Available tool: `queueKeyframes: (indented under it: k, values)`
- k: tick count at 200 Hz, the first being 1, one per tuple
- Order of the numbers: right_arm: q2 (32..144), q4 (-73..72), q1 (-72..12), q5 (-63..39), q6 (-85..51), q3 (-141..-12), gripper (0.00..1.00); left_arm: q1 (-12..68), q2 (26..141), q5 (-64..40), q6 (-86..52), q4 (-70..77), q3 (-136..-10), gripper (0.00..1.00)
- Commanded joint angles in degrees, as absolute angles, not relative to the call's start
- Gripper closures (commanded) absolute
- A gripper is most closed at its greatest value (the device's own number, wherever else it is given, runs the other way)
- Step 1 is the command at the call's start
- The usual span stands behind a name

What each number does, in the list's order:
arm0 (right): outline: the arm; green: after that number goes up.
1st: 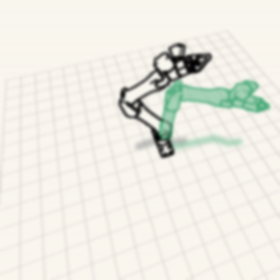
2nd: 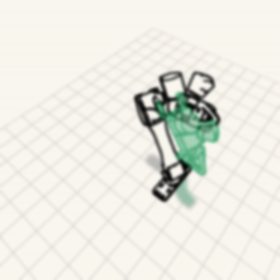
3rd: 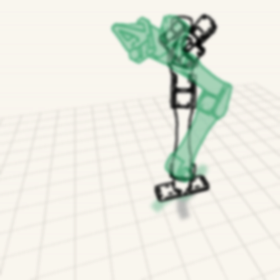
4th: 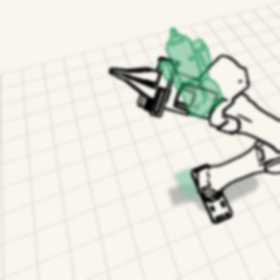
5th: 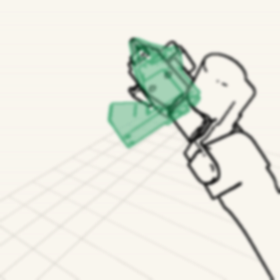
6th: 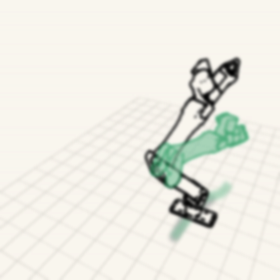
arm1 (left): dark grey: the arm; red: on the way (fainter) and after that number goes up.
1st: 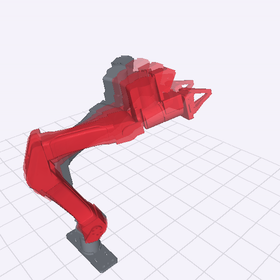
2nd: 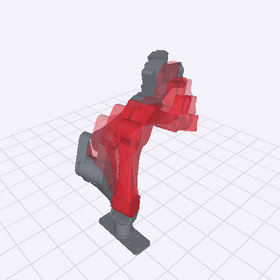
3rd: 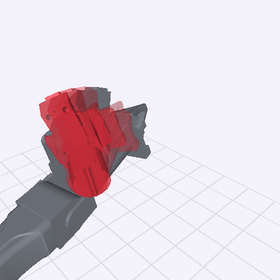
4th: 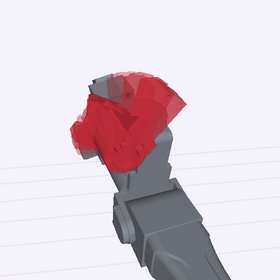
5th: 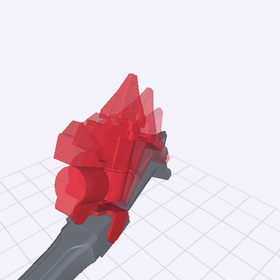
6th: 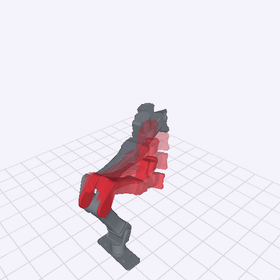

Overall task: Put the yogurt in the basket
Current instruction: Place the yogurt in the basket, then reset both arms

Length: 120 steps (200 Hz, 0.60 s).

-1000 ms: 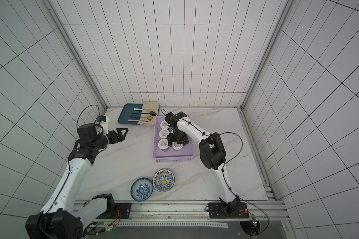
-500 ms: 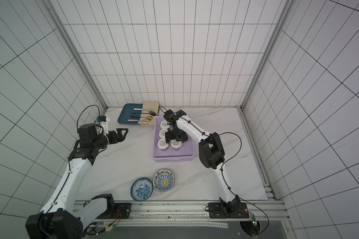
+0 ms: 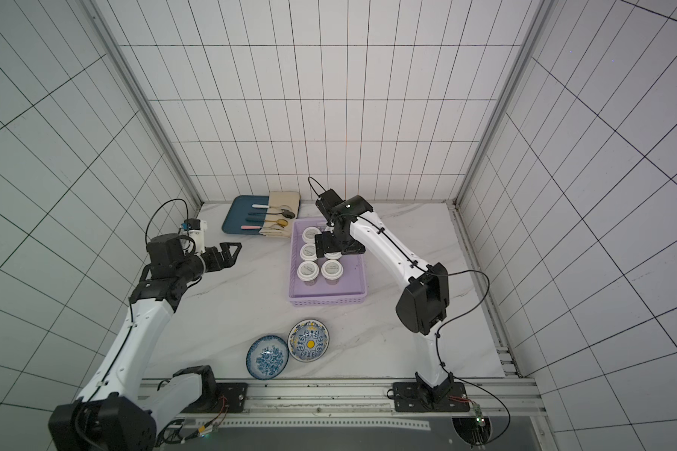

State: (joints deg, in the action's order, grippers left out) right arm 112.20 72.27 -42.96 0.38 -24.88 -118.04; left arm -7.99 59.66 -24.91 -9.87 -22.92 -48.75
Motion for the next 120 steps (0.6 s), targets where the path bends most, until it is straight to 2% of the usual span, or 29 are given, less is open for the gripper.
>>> queueKeyframes:
  k: [1,47,67,91,120]
  values:
    - [108.9,72.8,-41.7,6.7,-24.0,-114.8,0.00,-8.1,59.5,-20.9,-7.2,-21.4,-48.3,0.02]
    - [98.4,66.0,-35.8,11.6,-22.8,-105.3,0.01,-6.6,60.5,-13.9,-5.4,-20.2,-48.2,0.02]
    - [93.1,61.0,-32.6,12.6,-20.7,-99.1,0.01,-5.7,60.9,-14.2,-2.3,-18.7,-47.9,0.02]
    - [87.3,55.8,-29.1,15.9,-17.6,-92.1,0.01,-3.2,62.4,-9.3,-1.6,-13.1,-45.1,0.03]
    - [80.6,47.4,-25.3,18.7,-12.3,-82.9,0.01,-2.4,64.8,-10.4,2.0,-5.6,-41.3,0.03]
